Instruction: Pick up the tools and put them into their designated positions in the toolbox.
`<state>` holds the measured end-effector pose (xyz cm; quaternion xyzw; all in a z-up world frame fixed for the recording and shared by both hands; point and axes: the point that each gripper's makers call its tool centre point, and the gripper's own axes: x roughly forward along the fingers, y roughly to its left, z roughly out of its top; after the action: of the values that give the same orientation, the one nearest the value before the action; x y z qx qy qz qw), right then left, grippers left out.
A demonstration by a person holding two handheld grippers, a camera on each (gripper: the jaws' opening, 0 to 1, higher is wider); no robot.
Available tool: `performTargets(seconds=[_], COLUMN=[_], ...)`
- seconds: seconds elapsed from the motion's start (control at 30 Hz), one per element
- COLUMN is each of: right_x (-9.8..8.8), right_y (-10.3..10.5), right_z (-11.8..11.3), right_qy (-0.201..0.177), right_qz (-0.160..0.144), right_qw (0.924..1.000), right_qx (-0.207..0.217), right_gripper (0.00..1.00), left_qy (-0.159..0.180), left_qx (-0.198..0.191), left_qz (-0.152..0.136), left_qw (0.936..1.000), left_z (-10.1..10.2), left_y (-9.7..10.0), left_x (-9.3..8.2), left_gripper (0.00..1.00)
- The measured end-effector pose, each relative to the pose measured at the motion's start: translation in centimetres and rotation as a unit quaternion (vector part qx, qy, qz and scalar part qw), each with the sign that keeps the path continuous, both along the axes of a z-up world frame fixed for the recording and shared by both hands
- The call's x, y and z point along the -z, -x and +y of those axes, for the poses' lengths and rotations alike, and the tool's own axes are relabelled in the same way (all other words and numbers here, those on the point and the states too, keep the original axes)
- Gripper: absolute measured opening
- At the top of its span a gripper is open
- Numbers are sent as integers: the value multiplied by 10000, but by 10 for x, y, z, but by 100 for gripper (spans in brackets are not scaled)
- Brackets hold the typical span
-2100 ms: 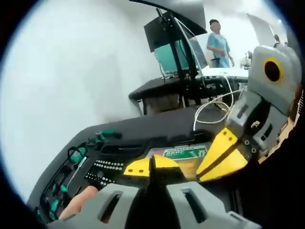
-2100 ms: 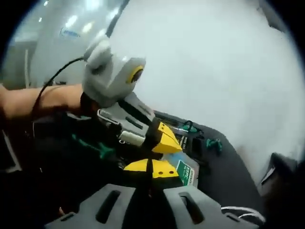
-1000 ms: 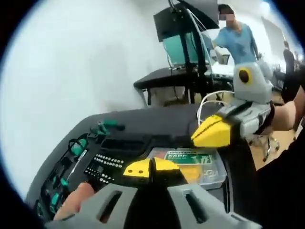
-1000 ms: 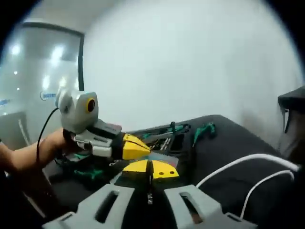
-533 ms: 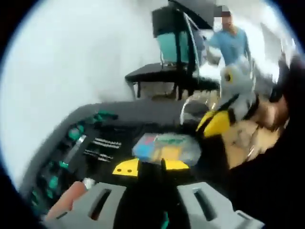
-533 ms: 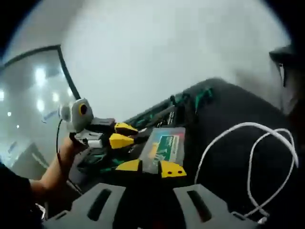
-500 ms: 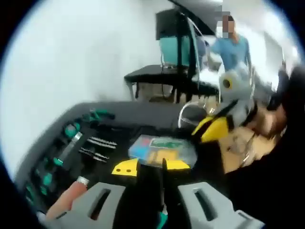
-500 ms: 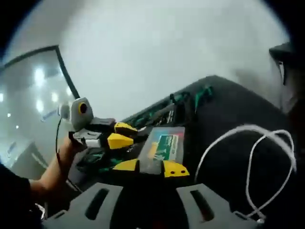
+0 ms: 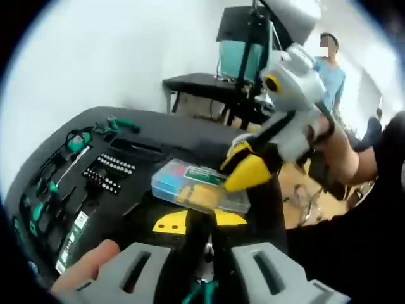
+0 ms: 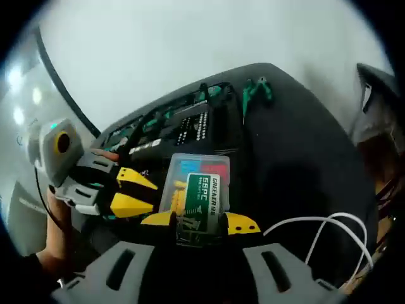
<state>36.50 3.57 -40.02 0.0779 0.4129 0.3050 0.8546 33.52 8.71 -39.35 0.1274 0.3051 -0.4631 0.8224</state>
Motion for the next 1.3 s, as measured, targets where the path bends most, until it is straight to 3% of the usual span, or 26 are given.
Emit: performTargets(seconds=[0.1,0.17,0.2,0.23,0.27,0.33,0.4,0.47,0.57,0.6,0.63,0.7,0.8,0.83,0.87,0.9,0.93,0.97,1.03,1.1,1.13,1.23,1.3], right_x=[-7,-7,-8,-3,-7,-7,3,5,3,2,2,1,-3,-6,-12,-11,-19,-19,-16,-12,-12,-11,-13], right_y=[0,9,7,9,4,9,10,6,14,11,12,14,15,15,13,9,12,16,16,13,12,12,11], right_z=[8,14,8,-1,-2,3,12,22,32,32,31,31,32,33,32,23,26,29,32,35,35,33,30], right_qy=[-666,-1093,-901,-339,-153,74,-117,-329,-879,-992,-973,-966,-890,-781,-680,-231,-230,-95,-167,-369,-403,-471,-478], right_qz=[222,679,581,421,37,147,610,516,715,668,474,228,-256,-550,-892,-1218,-1551,-1718,-1441,-1156,-1139,-1147,-1328], right_qw=[9975,9915,9941,9985,9998,9995,9973,9969,9919,9909,9922,9932,9937,9928,9912,9903,9844,9799,9849,9882,9884,9875,9850], right_qx=[-73,-178,-152,-118,-157,-266,-398,-491,-572,-614,-620,-604,-628,-721,-704,-627,-799,-1013,-940,-934,-915,-973,-990], right_gripper=[30,28,30,37,38,38,44,46,47,47,47,47,46,45,39,21,15,15,15,21,24,26,25], left_qy=[-90,-70,-35,53,45,-27,15,70,47,35,-364,-598,-574,-587,-731,-848,-1019,-902,-1222,-1475,-1332,-1381,-1369], left_qx=[118,124,123,76,51,75,107,48,6,14,93,191,286,298,303,298,364,312,484,631,615,729,742], left_qz=[-191,-194,-124,-123,-166,-223,-267,-295,-426,-425,-334,-443,-442,-437,-563,-671,-714,-663,-510,-572,-598,-586,-573], left_qw=[9997,9997,9998,9999,9998,9997,9996,9995,9991,9991,9987,9970,9970,9969,9953,9937,9916,9932,9900,9854,9874,9860,9861], left_z=[-3,1,3,3,5,8,9,12,18,18,25,24,20,21,27,33,38,36,37,35,31,27,25], left_y=[6,0,0,0,-1,-1,0,-2,-2,-2,-3,-7,-4,-2,-4,-5,-6,-5,0,2,2,3,1], left_x=[-3,-4,-5,-7,-8,-8,-12,-15,-21,-21,-7,2,2,1,0,-2,0,0,12,18,13,14,14], left_gripper=[15,16,16,16,16,16,16,16,16,16,15,14,12,12,12,11,9,8,9,6,7,6,6])
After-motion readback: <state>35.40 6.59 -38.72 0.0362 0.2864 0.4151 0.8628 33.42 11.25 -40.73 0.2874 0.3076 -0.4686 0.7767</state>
